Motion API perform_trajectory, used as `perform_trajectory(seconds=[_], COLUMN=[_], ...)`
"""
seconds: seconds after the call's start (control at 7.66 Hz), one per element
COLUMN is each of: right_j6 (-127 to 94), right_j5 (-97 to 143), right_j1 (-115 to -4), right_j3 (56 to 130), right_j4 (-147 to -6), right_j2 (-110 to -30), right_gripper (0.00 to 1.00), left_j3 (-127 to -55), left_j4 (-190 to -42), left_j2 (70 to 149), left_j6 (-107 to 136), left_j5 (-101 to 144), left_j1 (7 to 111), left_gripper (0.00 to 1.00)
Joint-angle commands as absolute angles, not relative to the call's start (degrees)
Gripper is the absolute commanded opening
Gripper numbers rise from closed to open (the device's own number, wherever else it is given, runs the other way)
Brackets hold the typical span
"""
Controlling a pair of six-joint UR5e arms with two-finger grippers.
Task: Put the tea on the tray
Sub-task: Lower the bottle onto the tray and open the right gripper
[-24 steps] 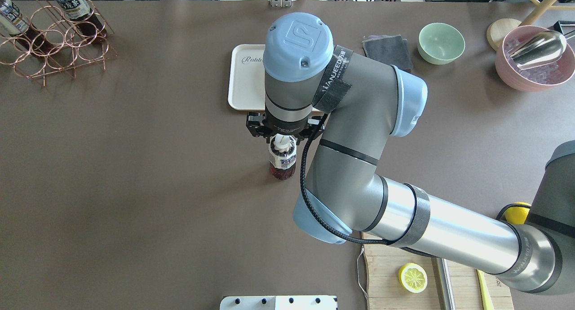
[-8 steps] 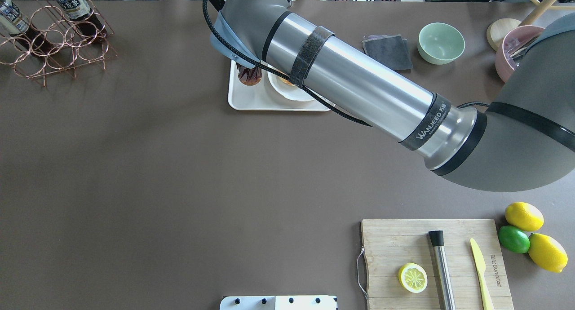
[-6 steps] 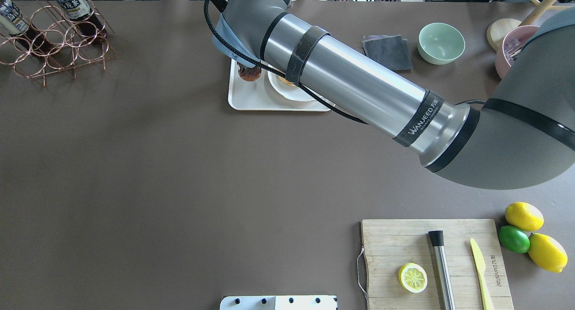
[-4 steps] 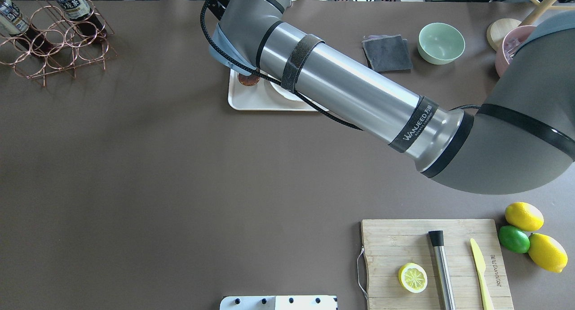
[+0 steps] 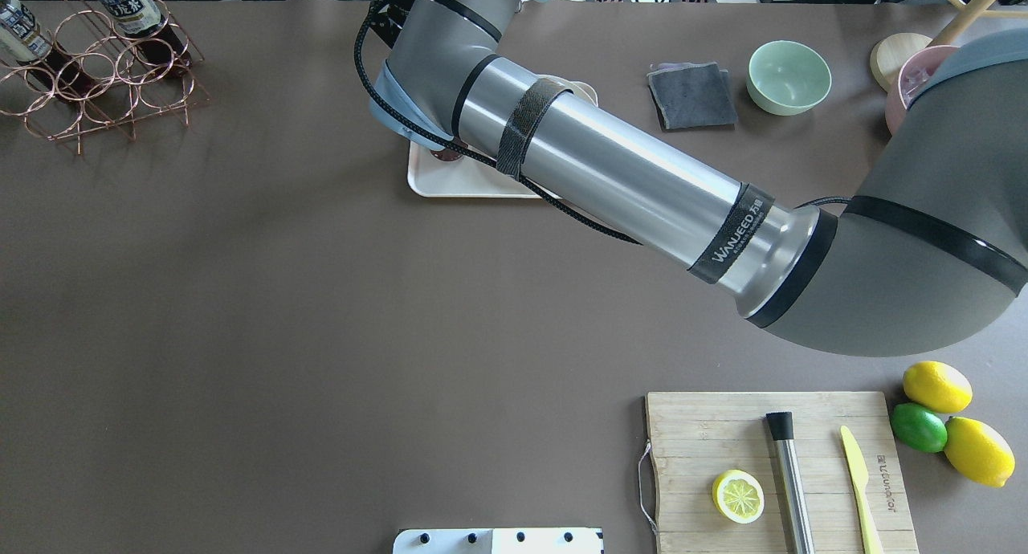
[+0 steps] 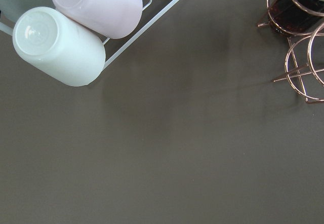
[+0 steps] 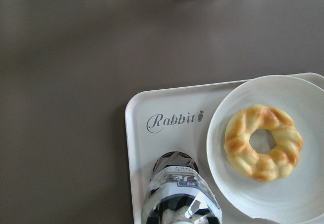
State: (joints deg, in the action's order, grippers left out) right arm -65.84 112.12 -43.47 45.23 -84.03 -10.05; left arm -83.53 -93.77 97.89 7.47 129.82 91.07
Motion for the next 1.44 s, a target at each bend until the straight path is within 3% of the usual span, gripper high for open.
perform_trajectory(seconds=[0.0,0.52,0.78,1.31], right_j6=[-65.92,-66.36,-65.92,-63.57], right_j5=[112.06,114.07,115.66,117.95], right_j1=[-43.51,-44.29,-43.86,-43.07], right_j3=[45.26,50.42,63.04,96.96], right_j4=[-83.59,-86.9,-103.71,-137.19], right_j2=[-10.02,-10.1,-11.42,-21.76], right_gripper=[1.0,1.0,1.0,1.0], left_j3=[-83.5,-83.67,-84.64,-84.2], left_j4=[-93.78,-93.6,-93.69,-93.69], left_j2=[97.91,97.91,97.21,95.89], left_j6=[7.47,7.82,7.74,7.73], left_j5=[129.81,130.16,130.34,129.99], left_j1=[91.05,91.05,91.4,91.32], left_gripper=[0.98,0.98,0.98,0.98])
